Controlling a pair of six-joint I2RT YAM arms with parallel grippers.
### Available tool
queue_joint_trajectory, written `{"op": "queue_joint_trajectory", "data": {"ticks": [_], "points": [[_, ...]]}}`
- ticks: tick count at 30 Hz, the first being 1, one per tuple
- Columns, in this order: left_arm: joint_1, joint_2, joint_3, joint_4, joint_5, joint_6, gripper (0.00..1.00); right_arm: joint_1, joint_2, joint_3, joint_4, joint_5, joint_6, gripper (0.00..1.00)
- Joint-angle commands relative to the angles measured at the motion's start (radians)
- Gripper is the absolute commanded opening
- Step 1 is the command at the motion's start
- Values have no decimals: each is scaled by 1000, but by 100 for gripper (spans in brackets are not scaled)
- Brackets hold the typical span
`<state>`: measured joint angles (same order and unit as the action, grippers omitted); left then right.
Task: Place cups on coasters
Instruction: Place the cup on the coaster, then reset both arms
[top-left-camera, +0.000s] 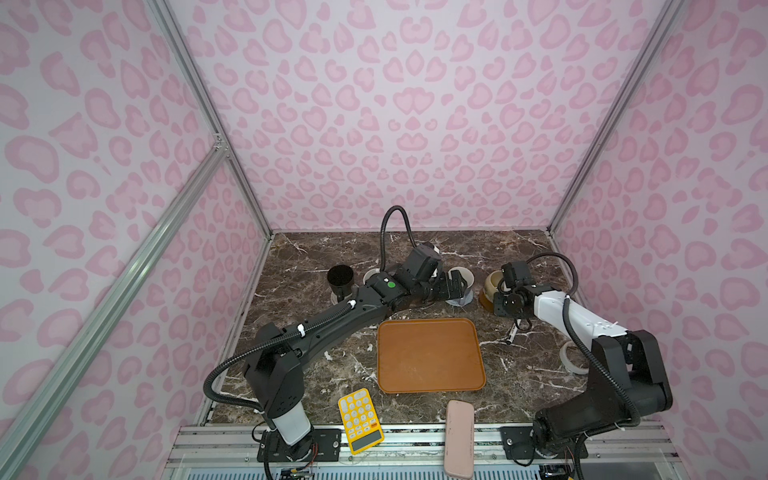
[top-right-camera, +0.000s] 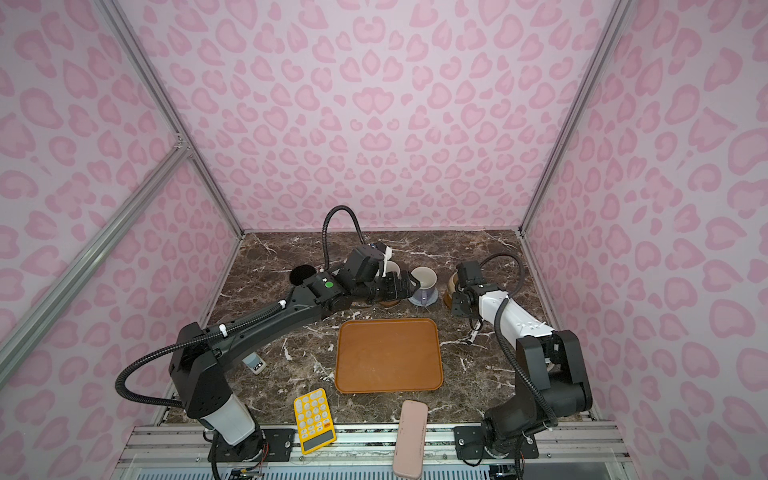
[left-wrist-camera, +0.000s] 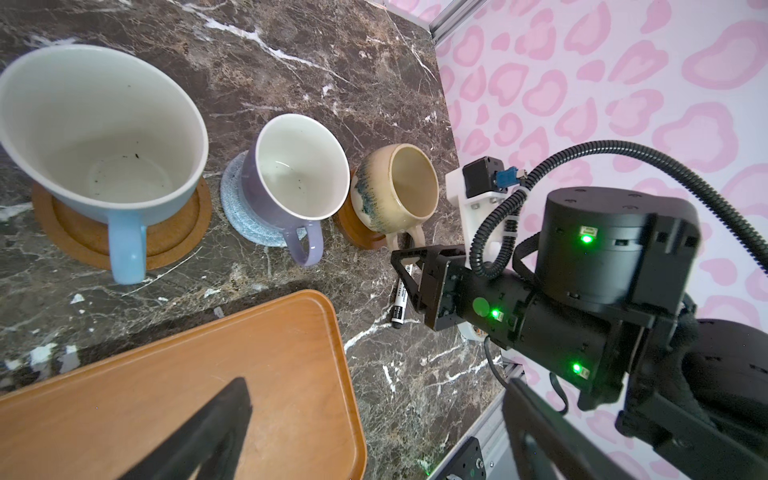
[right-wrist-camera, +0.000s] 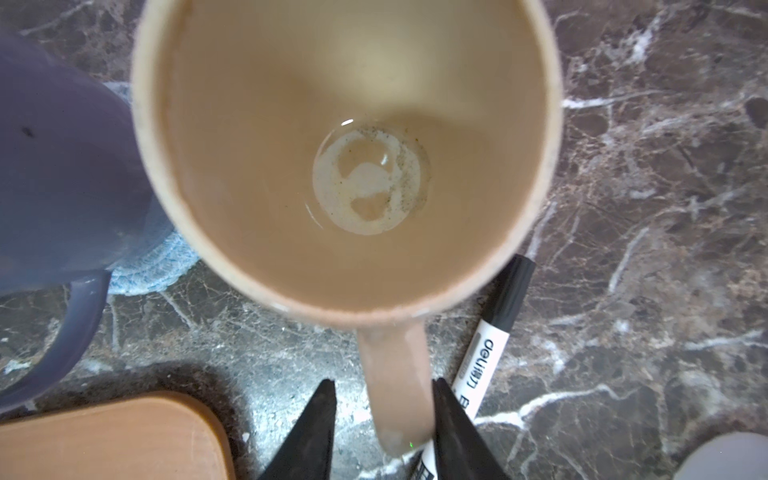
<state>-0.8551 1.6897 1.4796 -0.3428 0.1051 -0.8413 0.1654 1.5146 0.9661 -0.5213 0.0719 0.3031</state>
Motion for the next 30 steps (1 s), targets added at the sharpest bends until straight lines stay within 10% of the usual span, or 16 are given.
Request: {"op": "queue_joint_trajectory", "data": {"ticks": [1,7,15,30], "points": [[11,-49,-29,17,-45,14,96,0,-46,-6,-23,48,16,45],[67,-248,-161,16,-239,63,96,1,-243,5,-57,130,29,85],[176,-532,-328,-57,-619,250,96,-7,-493,-67,72,243,41,83],[534,-727,-742,287,-754,565,97,-135,-701,-576,667,378,-46,87]]}}
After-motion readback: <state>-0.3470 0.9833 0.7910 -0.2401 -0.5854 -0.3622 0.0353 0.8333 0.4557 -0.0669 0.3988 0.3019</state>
